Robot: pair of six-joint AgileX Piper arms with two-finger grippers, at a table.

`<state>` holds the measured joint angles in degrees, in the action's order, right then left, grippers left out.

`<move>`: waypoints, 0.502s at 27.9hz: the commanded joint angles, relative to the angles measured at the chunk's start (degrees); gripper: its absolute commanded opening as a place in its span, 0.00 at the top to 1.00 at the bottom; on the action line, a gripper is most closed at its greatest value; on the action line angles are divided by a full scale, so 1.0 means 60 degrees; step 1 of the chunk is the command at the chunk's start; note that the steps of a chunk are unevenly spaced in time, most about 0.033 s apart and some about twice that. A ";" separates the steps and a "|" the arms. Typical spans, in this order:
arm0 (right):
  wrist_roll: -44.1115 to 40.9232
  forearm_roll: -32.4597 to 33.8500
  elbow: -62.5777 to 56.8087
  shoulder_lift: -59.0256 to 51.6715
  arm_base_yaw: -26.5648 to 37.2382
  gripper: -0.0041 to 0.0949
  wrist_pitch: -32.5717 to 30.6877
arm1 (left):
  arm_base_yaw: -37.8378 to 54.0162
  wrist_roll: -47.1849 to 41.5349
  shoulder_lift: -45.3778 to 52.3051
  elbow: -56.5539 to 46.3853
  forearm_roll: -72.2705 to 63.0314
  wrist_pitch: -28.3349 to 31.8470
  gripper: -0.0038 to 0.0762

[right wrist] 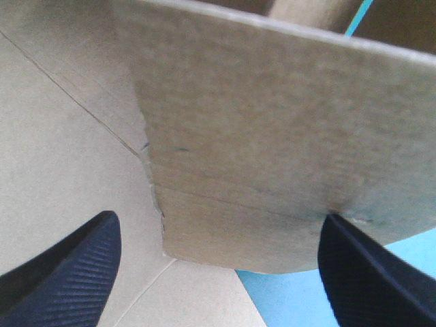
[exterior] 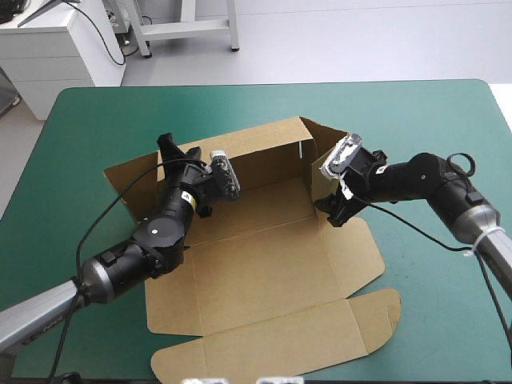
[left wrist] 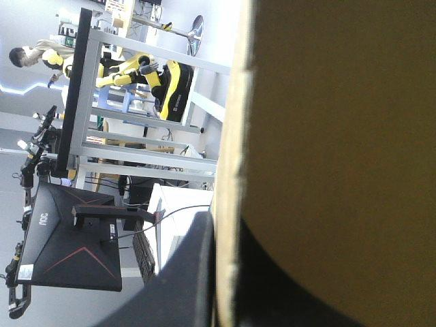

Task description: Fold the box

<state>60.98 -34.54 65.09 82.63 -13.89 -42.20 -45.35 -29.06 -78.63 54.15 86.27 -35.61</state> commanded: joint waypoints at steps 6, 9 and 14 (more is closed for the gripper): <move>-0.1165 -0.0223 0.0740 -0.0565 0.0053 0.49 0.0378 | -0.0023 -0.0296 -0.0192 0.0247 0.0544 0.0383 0.96; -0.1900 -0.0031 0.1206 -0.0890 0.0053 0.82 0.0378 | -0.0023 -0.0258 -0.0368 0.0247 0.0594 0.0616 0.96; -0.3953 0.1459 0.2930 -0.0887 0.0053 0.96 0.0374 | -0.0023 -0.0257 -0.0435 0.0247 0.1091 0.1131 0.96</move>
<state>43.34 -29.01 76.89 79.00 -13.89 -42.39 -45.24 -29.27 -82.52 54.15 90.86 -32.40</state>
